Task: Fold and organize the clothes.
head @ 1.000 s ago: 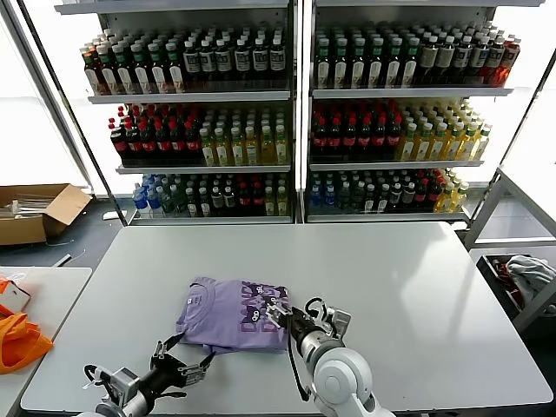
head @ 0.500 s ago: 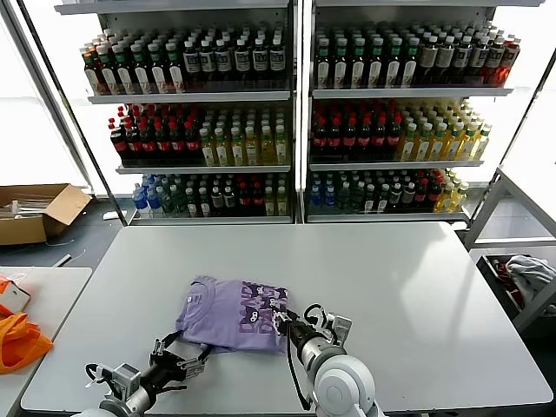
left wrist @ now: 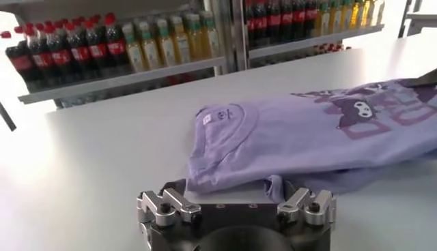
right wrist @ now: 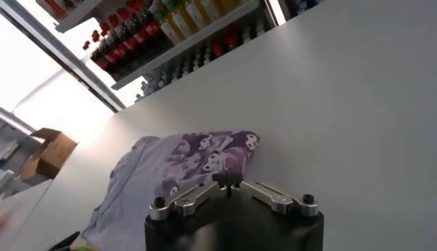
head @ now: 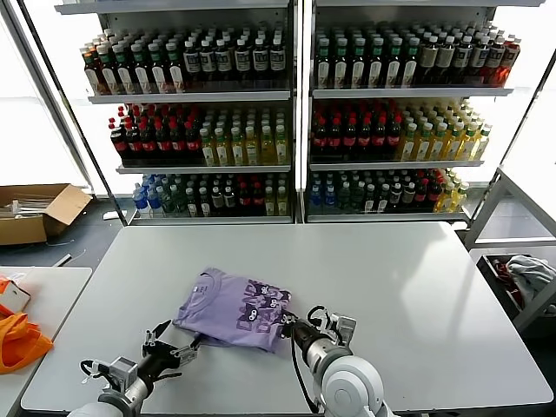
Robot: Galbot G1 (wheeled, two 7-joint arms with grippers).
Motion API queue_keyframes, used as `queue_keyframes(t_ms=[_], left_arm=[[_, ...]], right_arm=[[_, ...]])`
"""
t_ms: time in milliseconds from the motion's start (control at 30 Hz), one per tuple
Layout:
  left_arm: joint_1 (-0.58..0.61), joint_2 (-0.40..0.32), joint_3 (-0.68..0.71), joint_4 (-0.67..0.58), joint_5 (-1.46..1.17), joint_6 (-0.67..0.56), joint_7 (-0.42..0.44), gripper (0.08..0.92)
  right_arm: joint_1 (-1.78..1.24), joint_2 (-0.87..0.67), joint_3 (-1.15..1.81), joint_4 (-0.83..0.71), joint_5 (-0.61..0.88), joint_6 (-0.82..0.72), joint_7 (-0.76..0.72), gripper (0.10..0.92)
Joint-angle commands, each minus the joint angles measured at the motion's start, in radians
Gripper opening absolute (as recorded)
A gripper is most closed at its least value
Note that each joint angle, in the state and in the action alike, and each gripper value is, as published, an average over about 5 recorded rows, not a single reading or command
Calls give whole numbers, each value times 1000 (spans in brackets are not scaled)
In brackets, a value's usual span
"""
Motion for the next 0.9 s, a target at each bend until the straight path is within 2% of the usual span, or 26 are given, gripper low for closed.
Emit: queue_keyframes(t_ms=[33,567,900], left_arm=[[-26,-5,-1,30,20,-47,-63,823],[-45,-13,-23,45,-4,-38,-123,823],[-38,-37,-37,8,-22,-12,-167,822]], right_arm=[[2,-83,2,12,74,-2,6,107],[-27,-234,-2,108,81,-5,-7,107],[-38,-268,26,122,71,-5,-19,107]])
